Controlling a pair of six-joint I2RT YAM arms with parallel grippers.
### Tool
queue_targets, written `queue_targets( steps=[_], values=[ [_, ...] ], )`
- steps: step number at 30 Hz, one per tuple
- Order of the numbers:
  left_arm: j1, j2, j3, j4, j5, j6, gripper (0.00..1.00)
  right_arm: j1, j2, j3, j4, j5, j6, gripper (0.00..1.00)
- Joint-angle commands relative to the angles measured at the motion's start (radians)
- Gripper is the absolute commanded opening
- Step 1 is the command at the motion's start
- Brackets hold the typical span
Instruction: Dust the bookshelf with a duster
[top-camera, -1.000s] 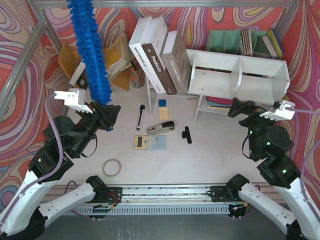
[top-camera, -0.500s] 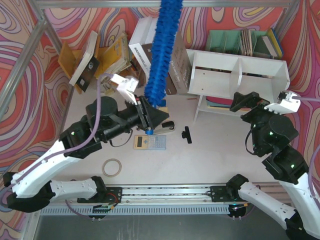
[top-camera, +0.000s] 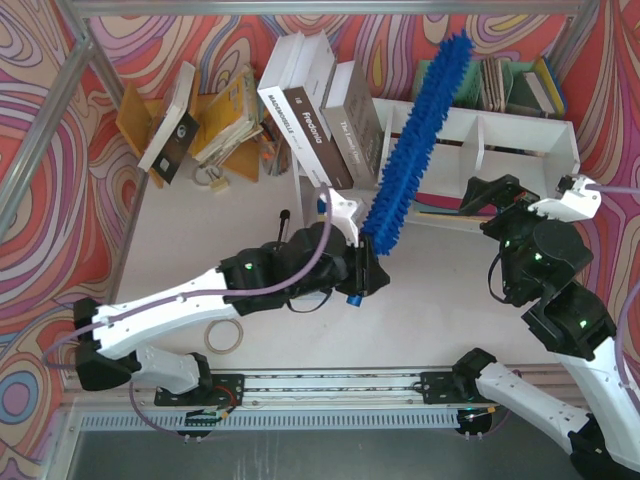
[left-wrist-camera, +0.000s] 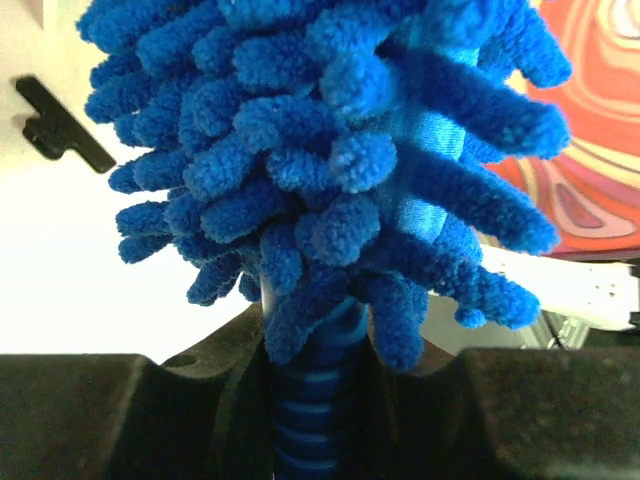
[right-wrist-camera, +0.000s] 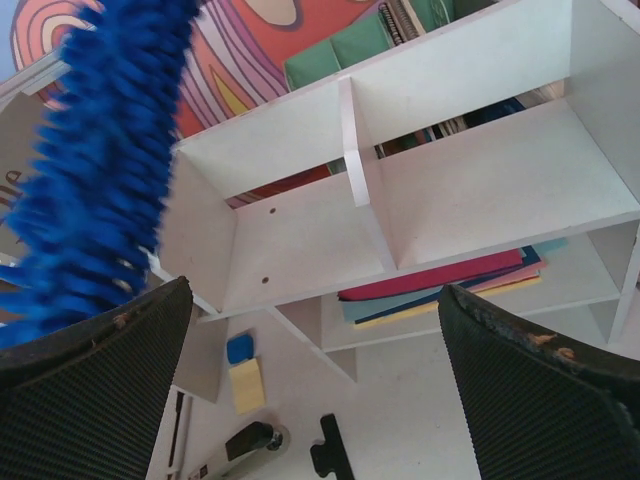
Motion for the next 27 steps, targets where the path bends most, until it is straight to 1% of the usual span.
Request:
queue_targets(
  steps=[1,7,10,18,21,26,27],
  values=[
    [-0.022,0.036,-0.017,-0.005,-0.074,-0.011,0.00,-0.004,0.015,0.031,-0.026,0.015,0.030,0.98],
    [-0.034,0.099,-0.030,-0.049,-0.094,-0.030,0.00,-0.004,0.015,0.028,-0.045,0.013,0.049,0.98],
    [-0.036,0.116,-0.030,-0.101,-0.120,-0.040,0.00,-0.004,0.015,0.024,-0.044,0.016,0.052,0.98],
    [-0.036,0.110,-0.047,-0.178,-0.163,-0.058,0.00,-0.004,0.012,0.001,-0.038,0.018,0.057,0.98],
    [-0.036,0.091,-0.051,-0.172,-0.185,-0.050,0.00,-0.004,0.012,-0.008,-0.037,0.017,0.061,0.98],
    [-0.036,0.045,-0.087,-0.049,-0.188,-0.022,0.00,-0.004,0.010,-0.013,-0.034,0.018,0.058,0.99],
    [-0.036,0.044,-0.082,-0.046,-0.192,-0.025,0.00,-0.004,0.010,-0.012,-0.033,0.019,0.058,0.99]
  ],
)
